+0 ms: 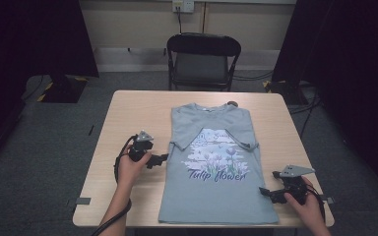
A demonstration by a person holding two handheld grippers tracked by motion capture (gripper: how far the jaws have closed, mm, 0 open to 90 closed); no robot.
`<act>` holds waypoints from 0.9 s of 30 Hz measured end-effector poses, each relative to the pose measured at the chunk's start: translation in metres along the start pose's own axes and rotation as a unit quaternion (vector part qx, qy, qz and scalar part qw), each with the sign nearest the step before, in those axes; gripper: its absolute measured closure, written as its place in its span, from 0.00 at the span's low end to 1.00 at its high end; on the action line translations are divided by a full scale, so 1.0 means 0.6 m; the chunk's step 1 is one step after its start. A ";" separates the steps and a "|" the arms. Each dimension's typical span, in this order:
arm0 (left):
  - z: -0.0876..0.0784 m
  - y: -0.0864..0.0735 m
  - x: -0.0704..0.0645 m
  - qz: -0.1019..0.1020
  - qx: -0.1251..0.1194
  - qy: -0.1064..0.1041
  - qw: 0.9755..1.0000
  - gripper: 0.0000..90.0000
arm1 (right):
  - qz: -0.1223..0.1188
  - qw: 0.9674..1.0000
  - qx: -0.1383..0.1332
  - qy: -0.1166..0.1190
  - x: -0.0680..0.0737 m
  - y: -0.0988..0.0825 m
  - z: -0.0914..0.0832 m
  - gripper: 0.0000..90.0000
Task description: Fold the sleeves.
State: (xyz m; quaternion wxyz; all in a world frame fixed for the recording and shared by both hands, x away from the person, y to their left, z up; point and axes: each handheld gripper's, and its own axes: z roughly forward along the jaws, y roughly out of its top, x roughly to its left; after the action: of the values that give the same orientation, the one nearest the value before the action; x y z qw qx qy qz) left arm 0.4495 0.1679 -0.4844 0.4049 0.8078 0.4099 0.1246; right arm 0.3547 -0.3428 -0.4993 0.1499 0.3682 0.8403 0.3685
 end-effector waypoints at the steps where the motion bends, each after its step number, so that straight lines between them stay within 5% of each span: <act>1: -0.001 -0.001 0.000 0.002 0.000 0.002 1.000 0.17 | 0.000 1.000 0.000 0.000 0.000 0.000 0.000 0.12; 27: -0.011 -0.027 -0.015 0.025 0.016 -0.010 1.000 0.17 | 0.000 1.000 0.000 0.000 0.000 0.000 0.000 0.12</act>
State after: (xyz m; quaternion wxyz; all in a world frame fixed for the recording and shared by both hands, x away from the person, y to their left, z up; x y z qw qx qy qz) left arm 0.4311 0.1700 -0.4915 0.3932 0.8250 0.3877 0.1198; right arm 0.3548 -0.3428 -0.4993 0.1499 0.3683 0.8403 0.3686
